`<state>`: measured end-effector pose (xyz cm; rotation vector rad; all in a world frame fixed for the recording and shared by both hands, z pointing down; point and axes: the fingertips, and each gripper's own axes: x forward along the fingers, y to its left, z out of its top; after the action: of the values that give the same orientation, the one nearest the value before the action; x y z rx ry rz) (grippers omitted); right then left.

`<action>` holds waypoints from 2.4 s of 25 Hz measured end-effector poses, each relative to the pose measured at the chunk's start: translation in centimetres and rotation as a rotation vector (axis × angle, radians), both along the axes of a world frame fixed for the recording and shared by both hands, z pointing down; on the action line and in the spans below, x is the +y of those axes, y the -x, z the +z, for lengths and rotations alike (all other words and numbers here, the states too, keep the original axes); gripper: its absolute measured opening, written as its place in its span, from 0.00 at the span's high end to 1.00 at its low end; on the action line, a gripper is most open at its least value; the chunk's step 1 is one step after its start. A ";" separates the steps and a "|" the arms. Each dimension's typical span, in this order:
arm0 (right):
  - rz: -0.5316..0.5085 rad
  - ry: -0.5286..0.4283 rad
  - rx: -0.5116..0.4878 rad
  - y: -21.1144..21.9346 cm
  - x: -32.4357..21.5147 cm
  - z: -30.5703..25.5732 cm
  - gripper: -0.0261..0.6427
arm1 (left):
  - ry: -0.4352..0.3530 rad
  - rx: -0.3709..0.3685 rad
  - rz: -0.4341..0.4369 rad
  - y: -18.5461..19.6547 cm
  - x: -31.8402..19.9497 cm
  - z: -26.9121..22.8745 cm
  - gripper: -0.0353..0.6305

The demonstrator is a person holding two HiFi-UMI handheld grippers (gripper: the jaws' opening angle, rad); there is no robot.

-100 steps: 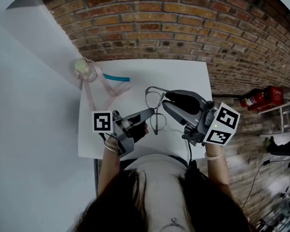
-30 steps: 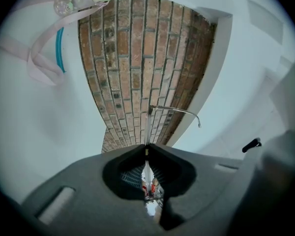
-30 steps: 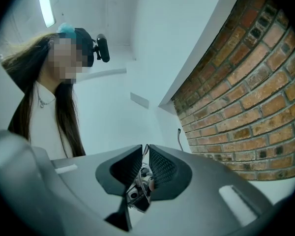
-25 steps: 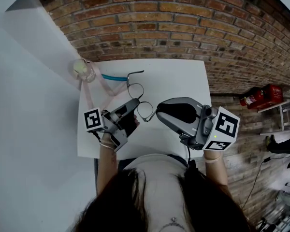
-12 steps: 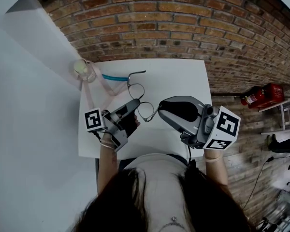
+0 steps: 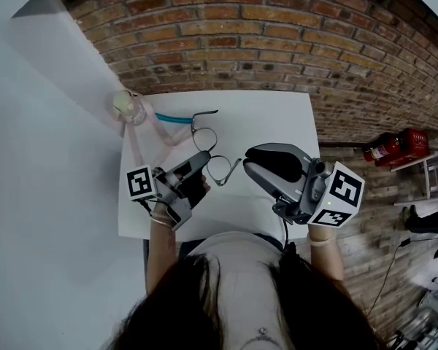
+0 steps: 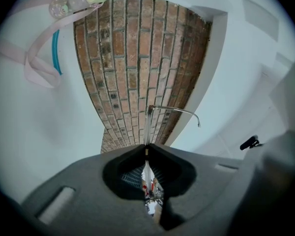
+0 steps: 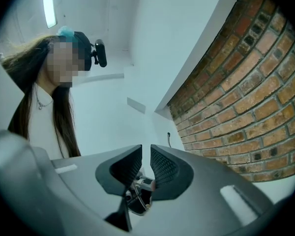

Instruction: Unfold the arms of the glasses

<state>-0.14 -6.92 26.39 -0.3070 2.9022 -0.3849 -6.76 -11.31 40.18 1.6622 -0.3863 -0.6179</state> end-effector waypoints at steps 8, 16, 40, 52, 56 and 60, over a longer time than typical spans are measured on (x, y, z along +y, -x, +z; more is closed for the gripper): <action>0.088 0.014 -0.002 -1.1 -1.4 0.4 0.88 | 0.003 0.001 0.011 -0.1 0.1 -0.1 0.91; 0.236 0.029 0.065 -2.2 -3.4 2.4 0.92 | 0.004 0.008 0.037 -0.7 0.2 -0.1 0.91; 0.437 0.045 0.259 -5.1 -4.9 7.2 0.95 | 0.010 0.021 0.086 -2.9 1.4 -0.3 0.91; 0.526 0.090 0.297 -6.2 -4.9 9.0 0.95 | 0.030 0.030 0.101 -3.0 2.2 -0.1 0.91; 0.535 0.084 0.323 -6.3 -4.4 9.0 0.95 | 0.033 0.034 0.108 -3.1 2.5 0.0 0.91; 0.540 0.074 0.349 -6.6 -3.8 9.5 0.95 | 0.033 0.041 0.113 -3.6 2.9 0.0 0.91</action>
<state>6.44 -10.73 35.87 -1.2426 2.9571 -0.3717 -3.15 -8.36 40.15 1.6252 -0.2693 -0.5580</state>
